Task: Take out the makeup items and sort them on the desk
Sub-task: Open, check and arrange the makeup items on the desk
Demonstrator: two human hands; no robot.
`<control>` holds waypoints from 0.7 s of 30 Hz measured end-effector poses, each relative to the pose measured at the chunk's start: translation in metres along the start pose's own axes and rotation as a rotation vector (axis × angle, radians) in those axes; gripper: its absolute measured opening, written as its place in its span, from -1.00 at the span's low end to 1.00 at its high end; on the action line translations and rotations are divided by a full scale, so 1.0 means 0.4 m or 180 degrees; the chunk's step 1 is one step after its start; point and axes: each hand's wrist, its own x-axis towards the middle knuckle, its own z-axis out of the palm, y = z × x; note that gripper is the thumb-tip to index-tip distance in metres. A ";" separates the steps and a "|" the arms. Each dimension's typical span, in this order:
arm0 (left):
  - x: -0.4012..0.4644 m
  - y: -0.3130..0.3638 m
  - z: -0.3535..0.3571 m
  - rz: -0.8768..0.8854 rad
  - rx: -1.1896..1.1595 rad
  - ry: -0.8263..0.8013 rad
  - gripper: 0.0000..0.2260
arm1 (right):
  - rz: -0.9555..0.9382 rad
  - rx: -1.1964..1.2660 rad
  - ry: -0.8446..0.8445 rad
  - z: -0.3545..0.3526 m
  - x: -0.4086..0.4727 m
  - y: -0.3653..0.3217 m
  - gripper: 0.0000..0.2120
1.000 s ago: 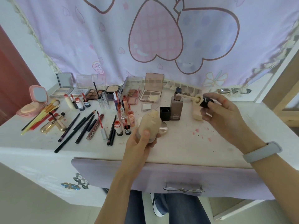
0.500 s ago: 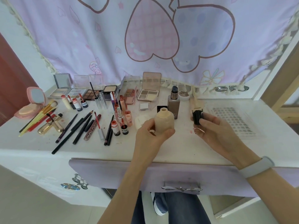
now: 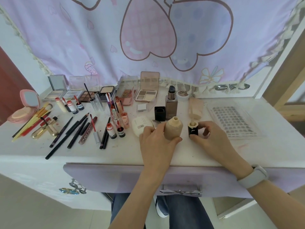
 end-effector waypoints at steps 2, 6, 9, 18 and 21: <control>0.000 -0.011 -0.004 0.0026 0.0188 -0.0118 -0.57 | -0.0032 -0.0151 -0.0026 0.004 0.003 0.000 -0.75; 0.007 -0.033 -0.013 0.0177 0.0488 -0.0140 -0.61 | -0.0089 -0.0244 -0.0101 0.016 0.006 -0.003 -0.75; 0.019 -0.033 -0.012 0.0228 0.0619 -0.0146 -0.64 | -0.0076 -0.0355 -0.0079 0.023 0.012 -0.001 -0.77; 0.085 -0.035 0.010 -0.0001 0.0970 -0.0582 -0.70 | 0.0016 -0.0456 0.0032 0.039 0.037 -0.005 -0.75; 0.101 -0.038 0.016 -0.0049 0.1079 -0.0693 -0.68 | 0.0031 -0.0436 0.0089 0.047 0.044 -0.009 -0.74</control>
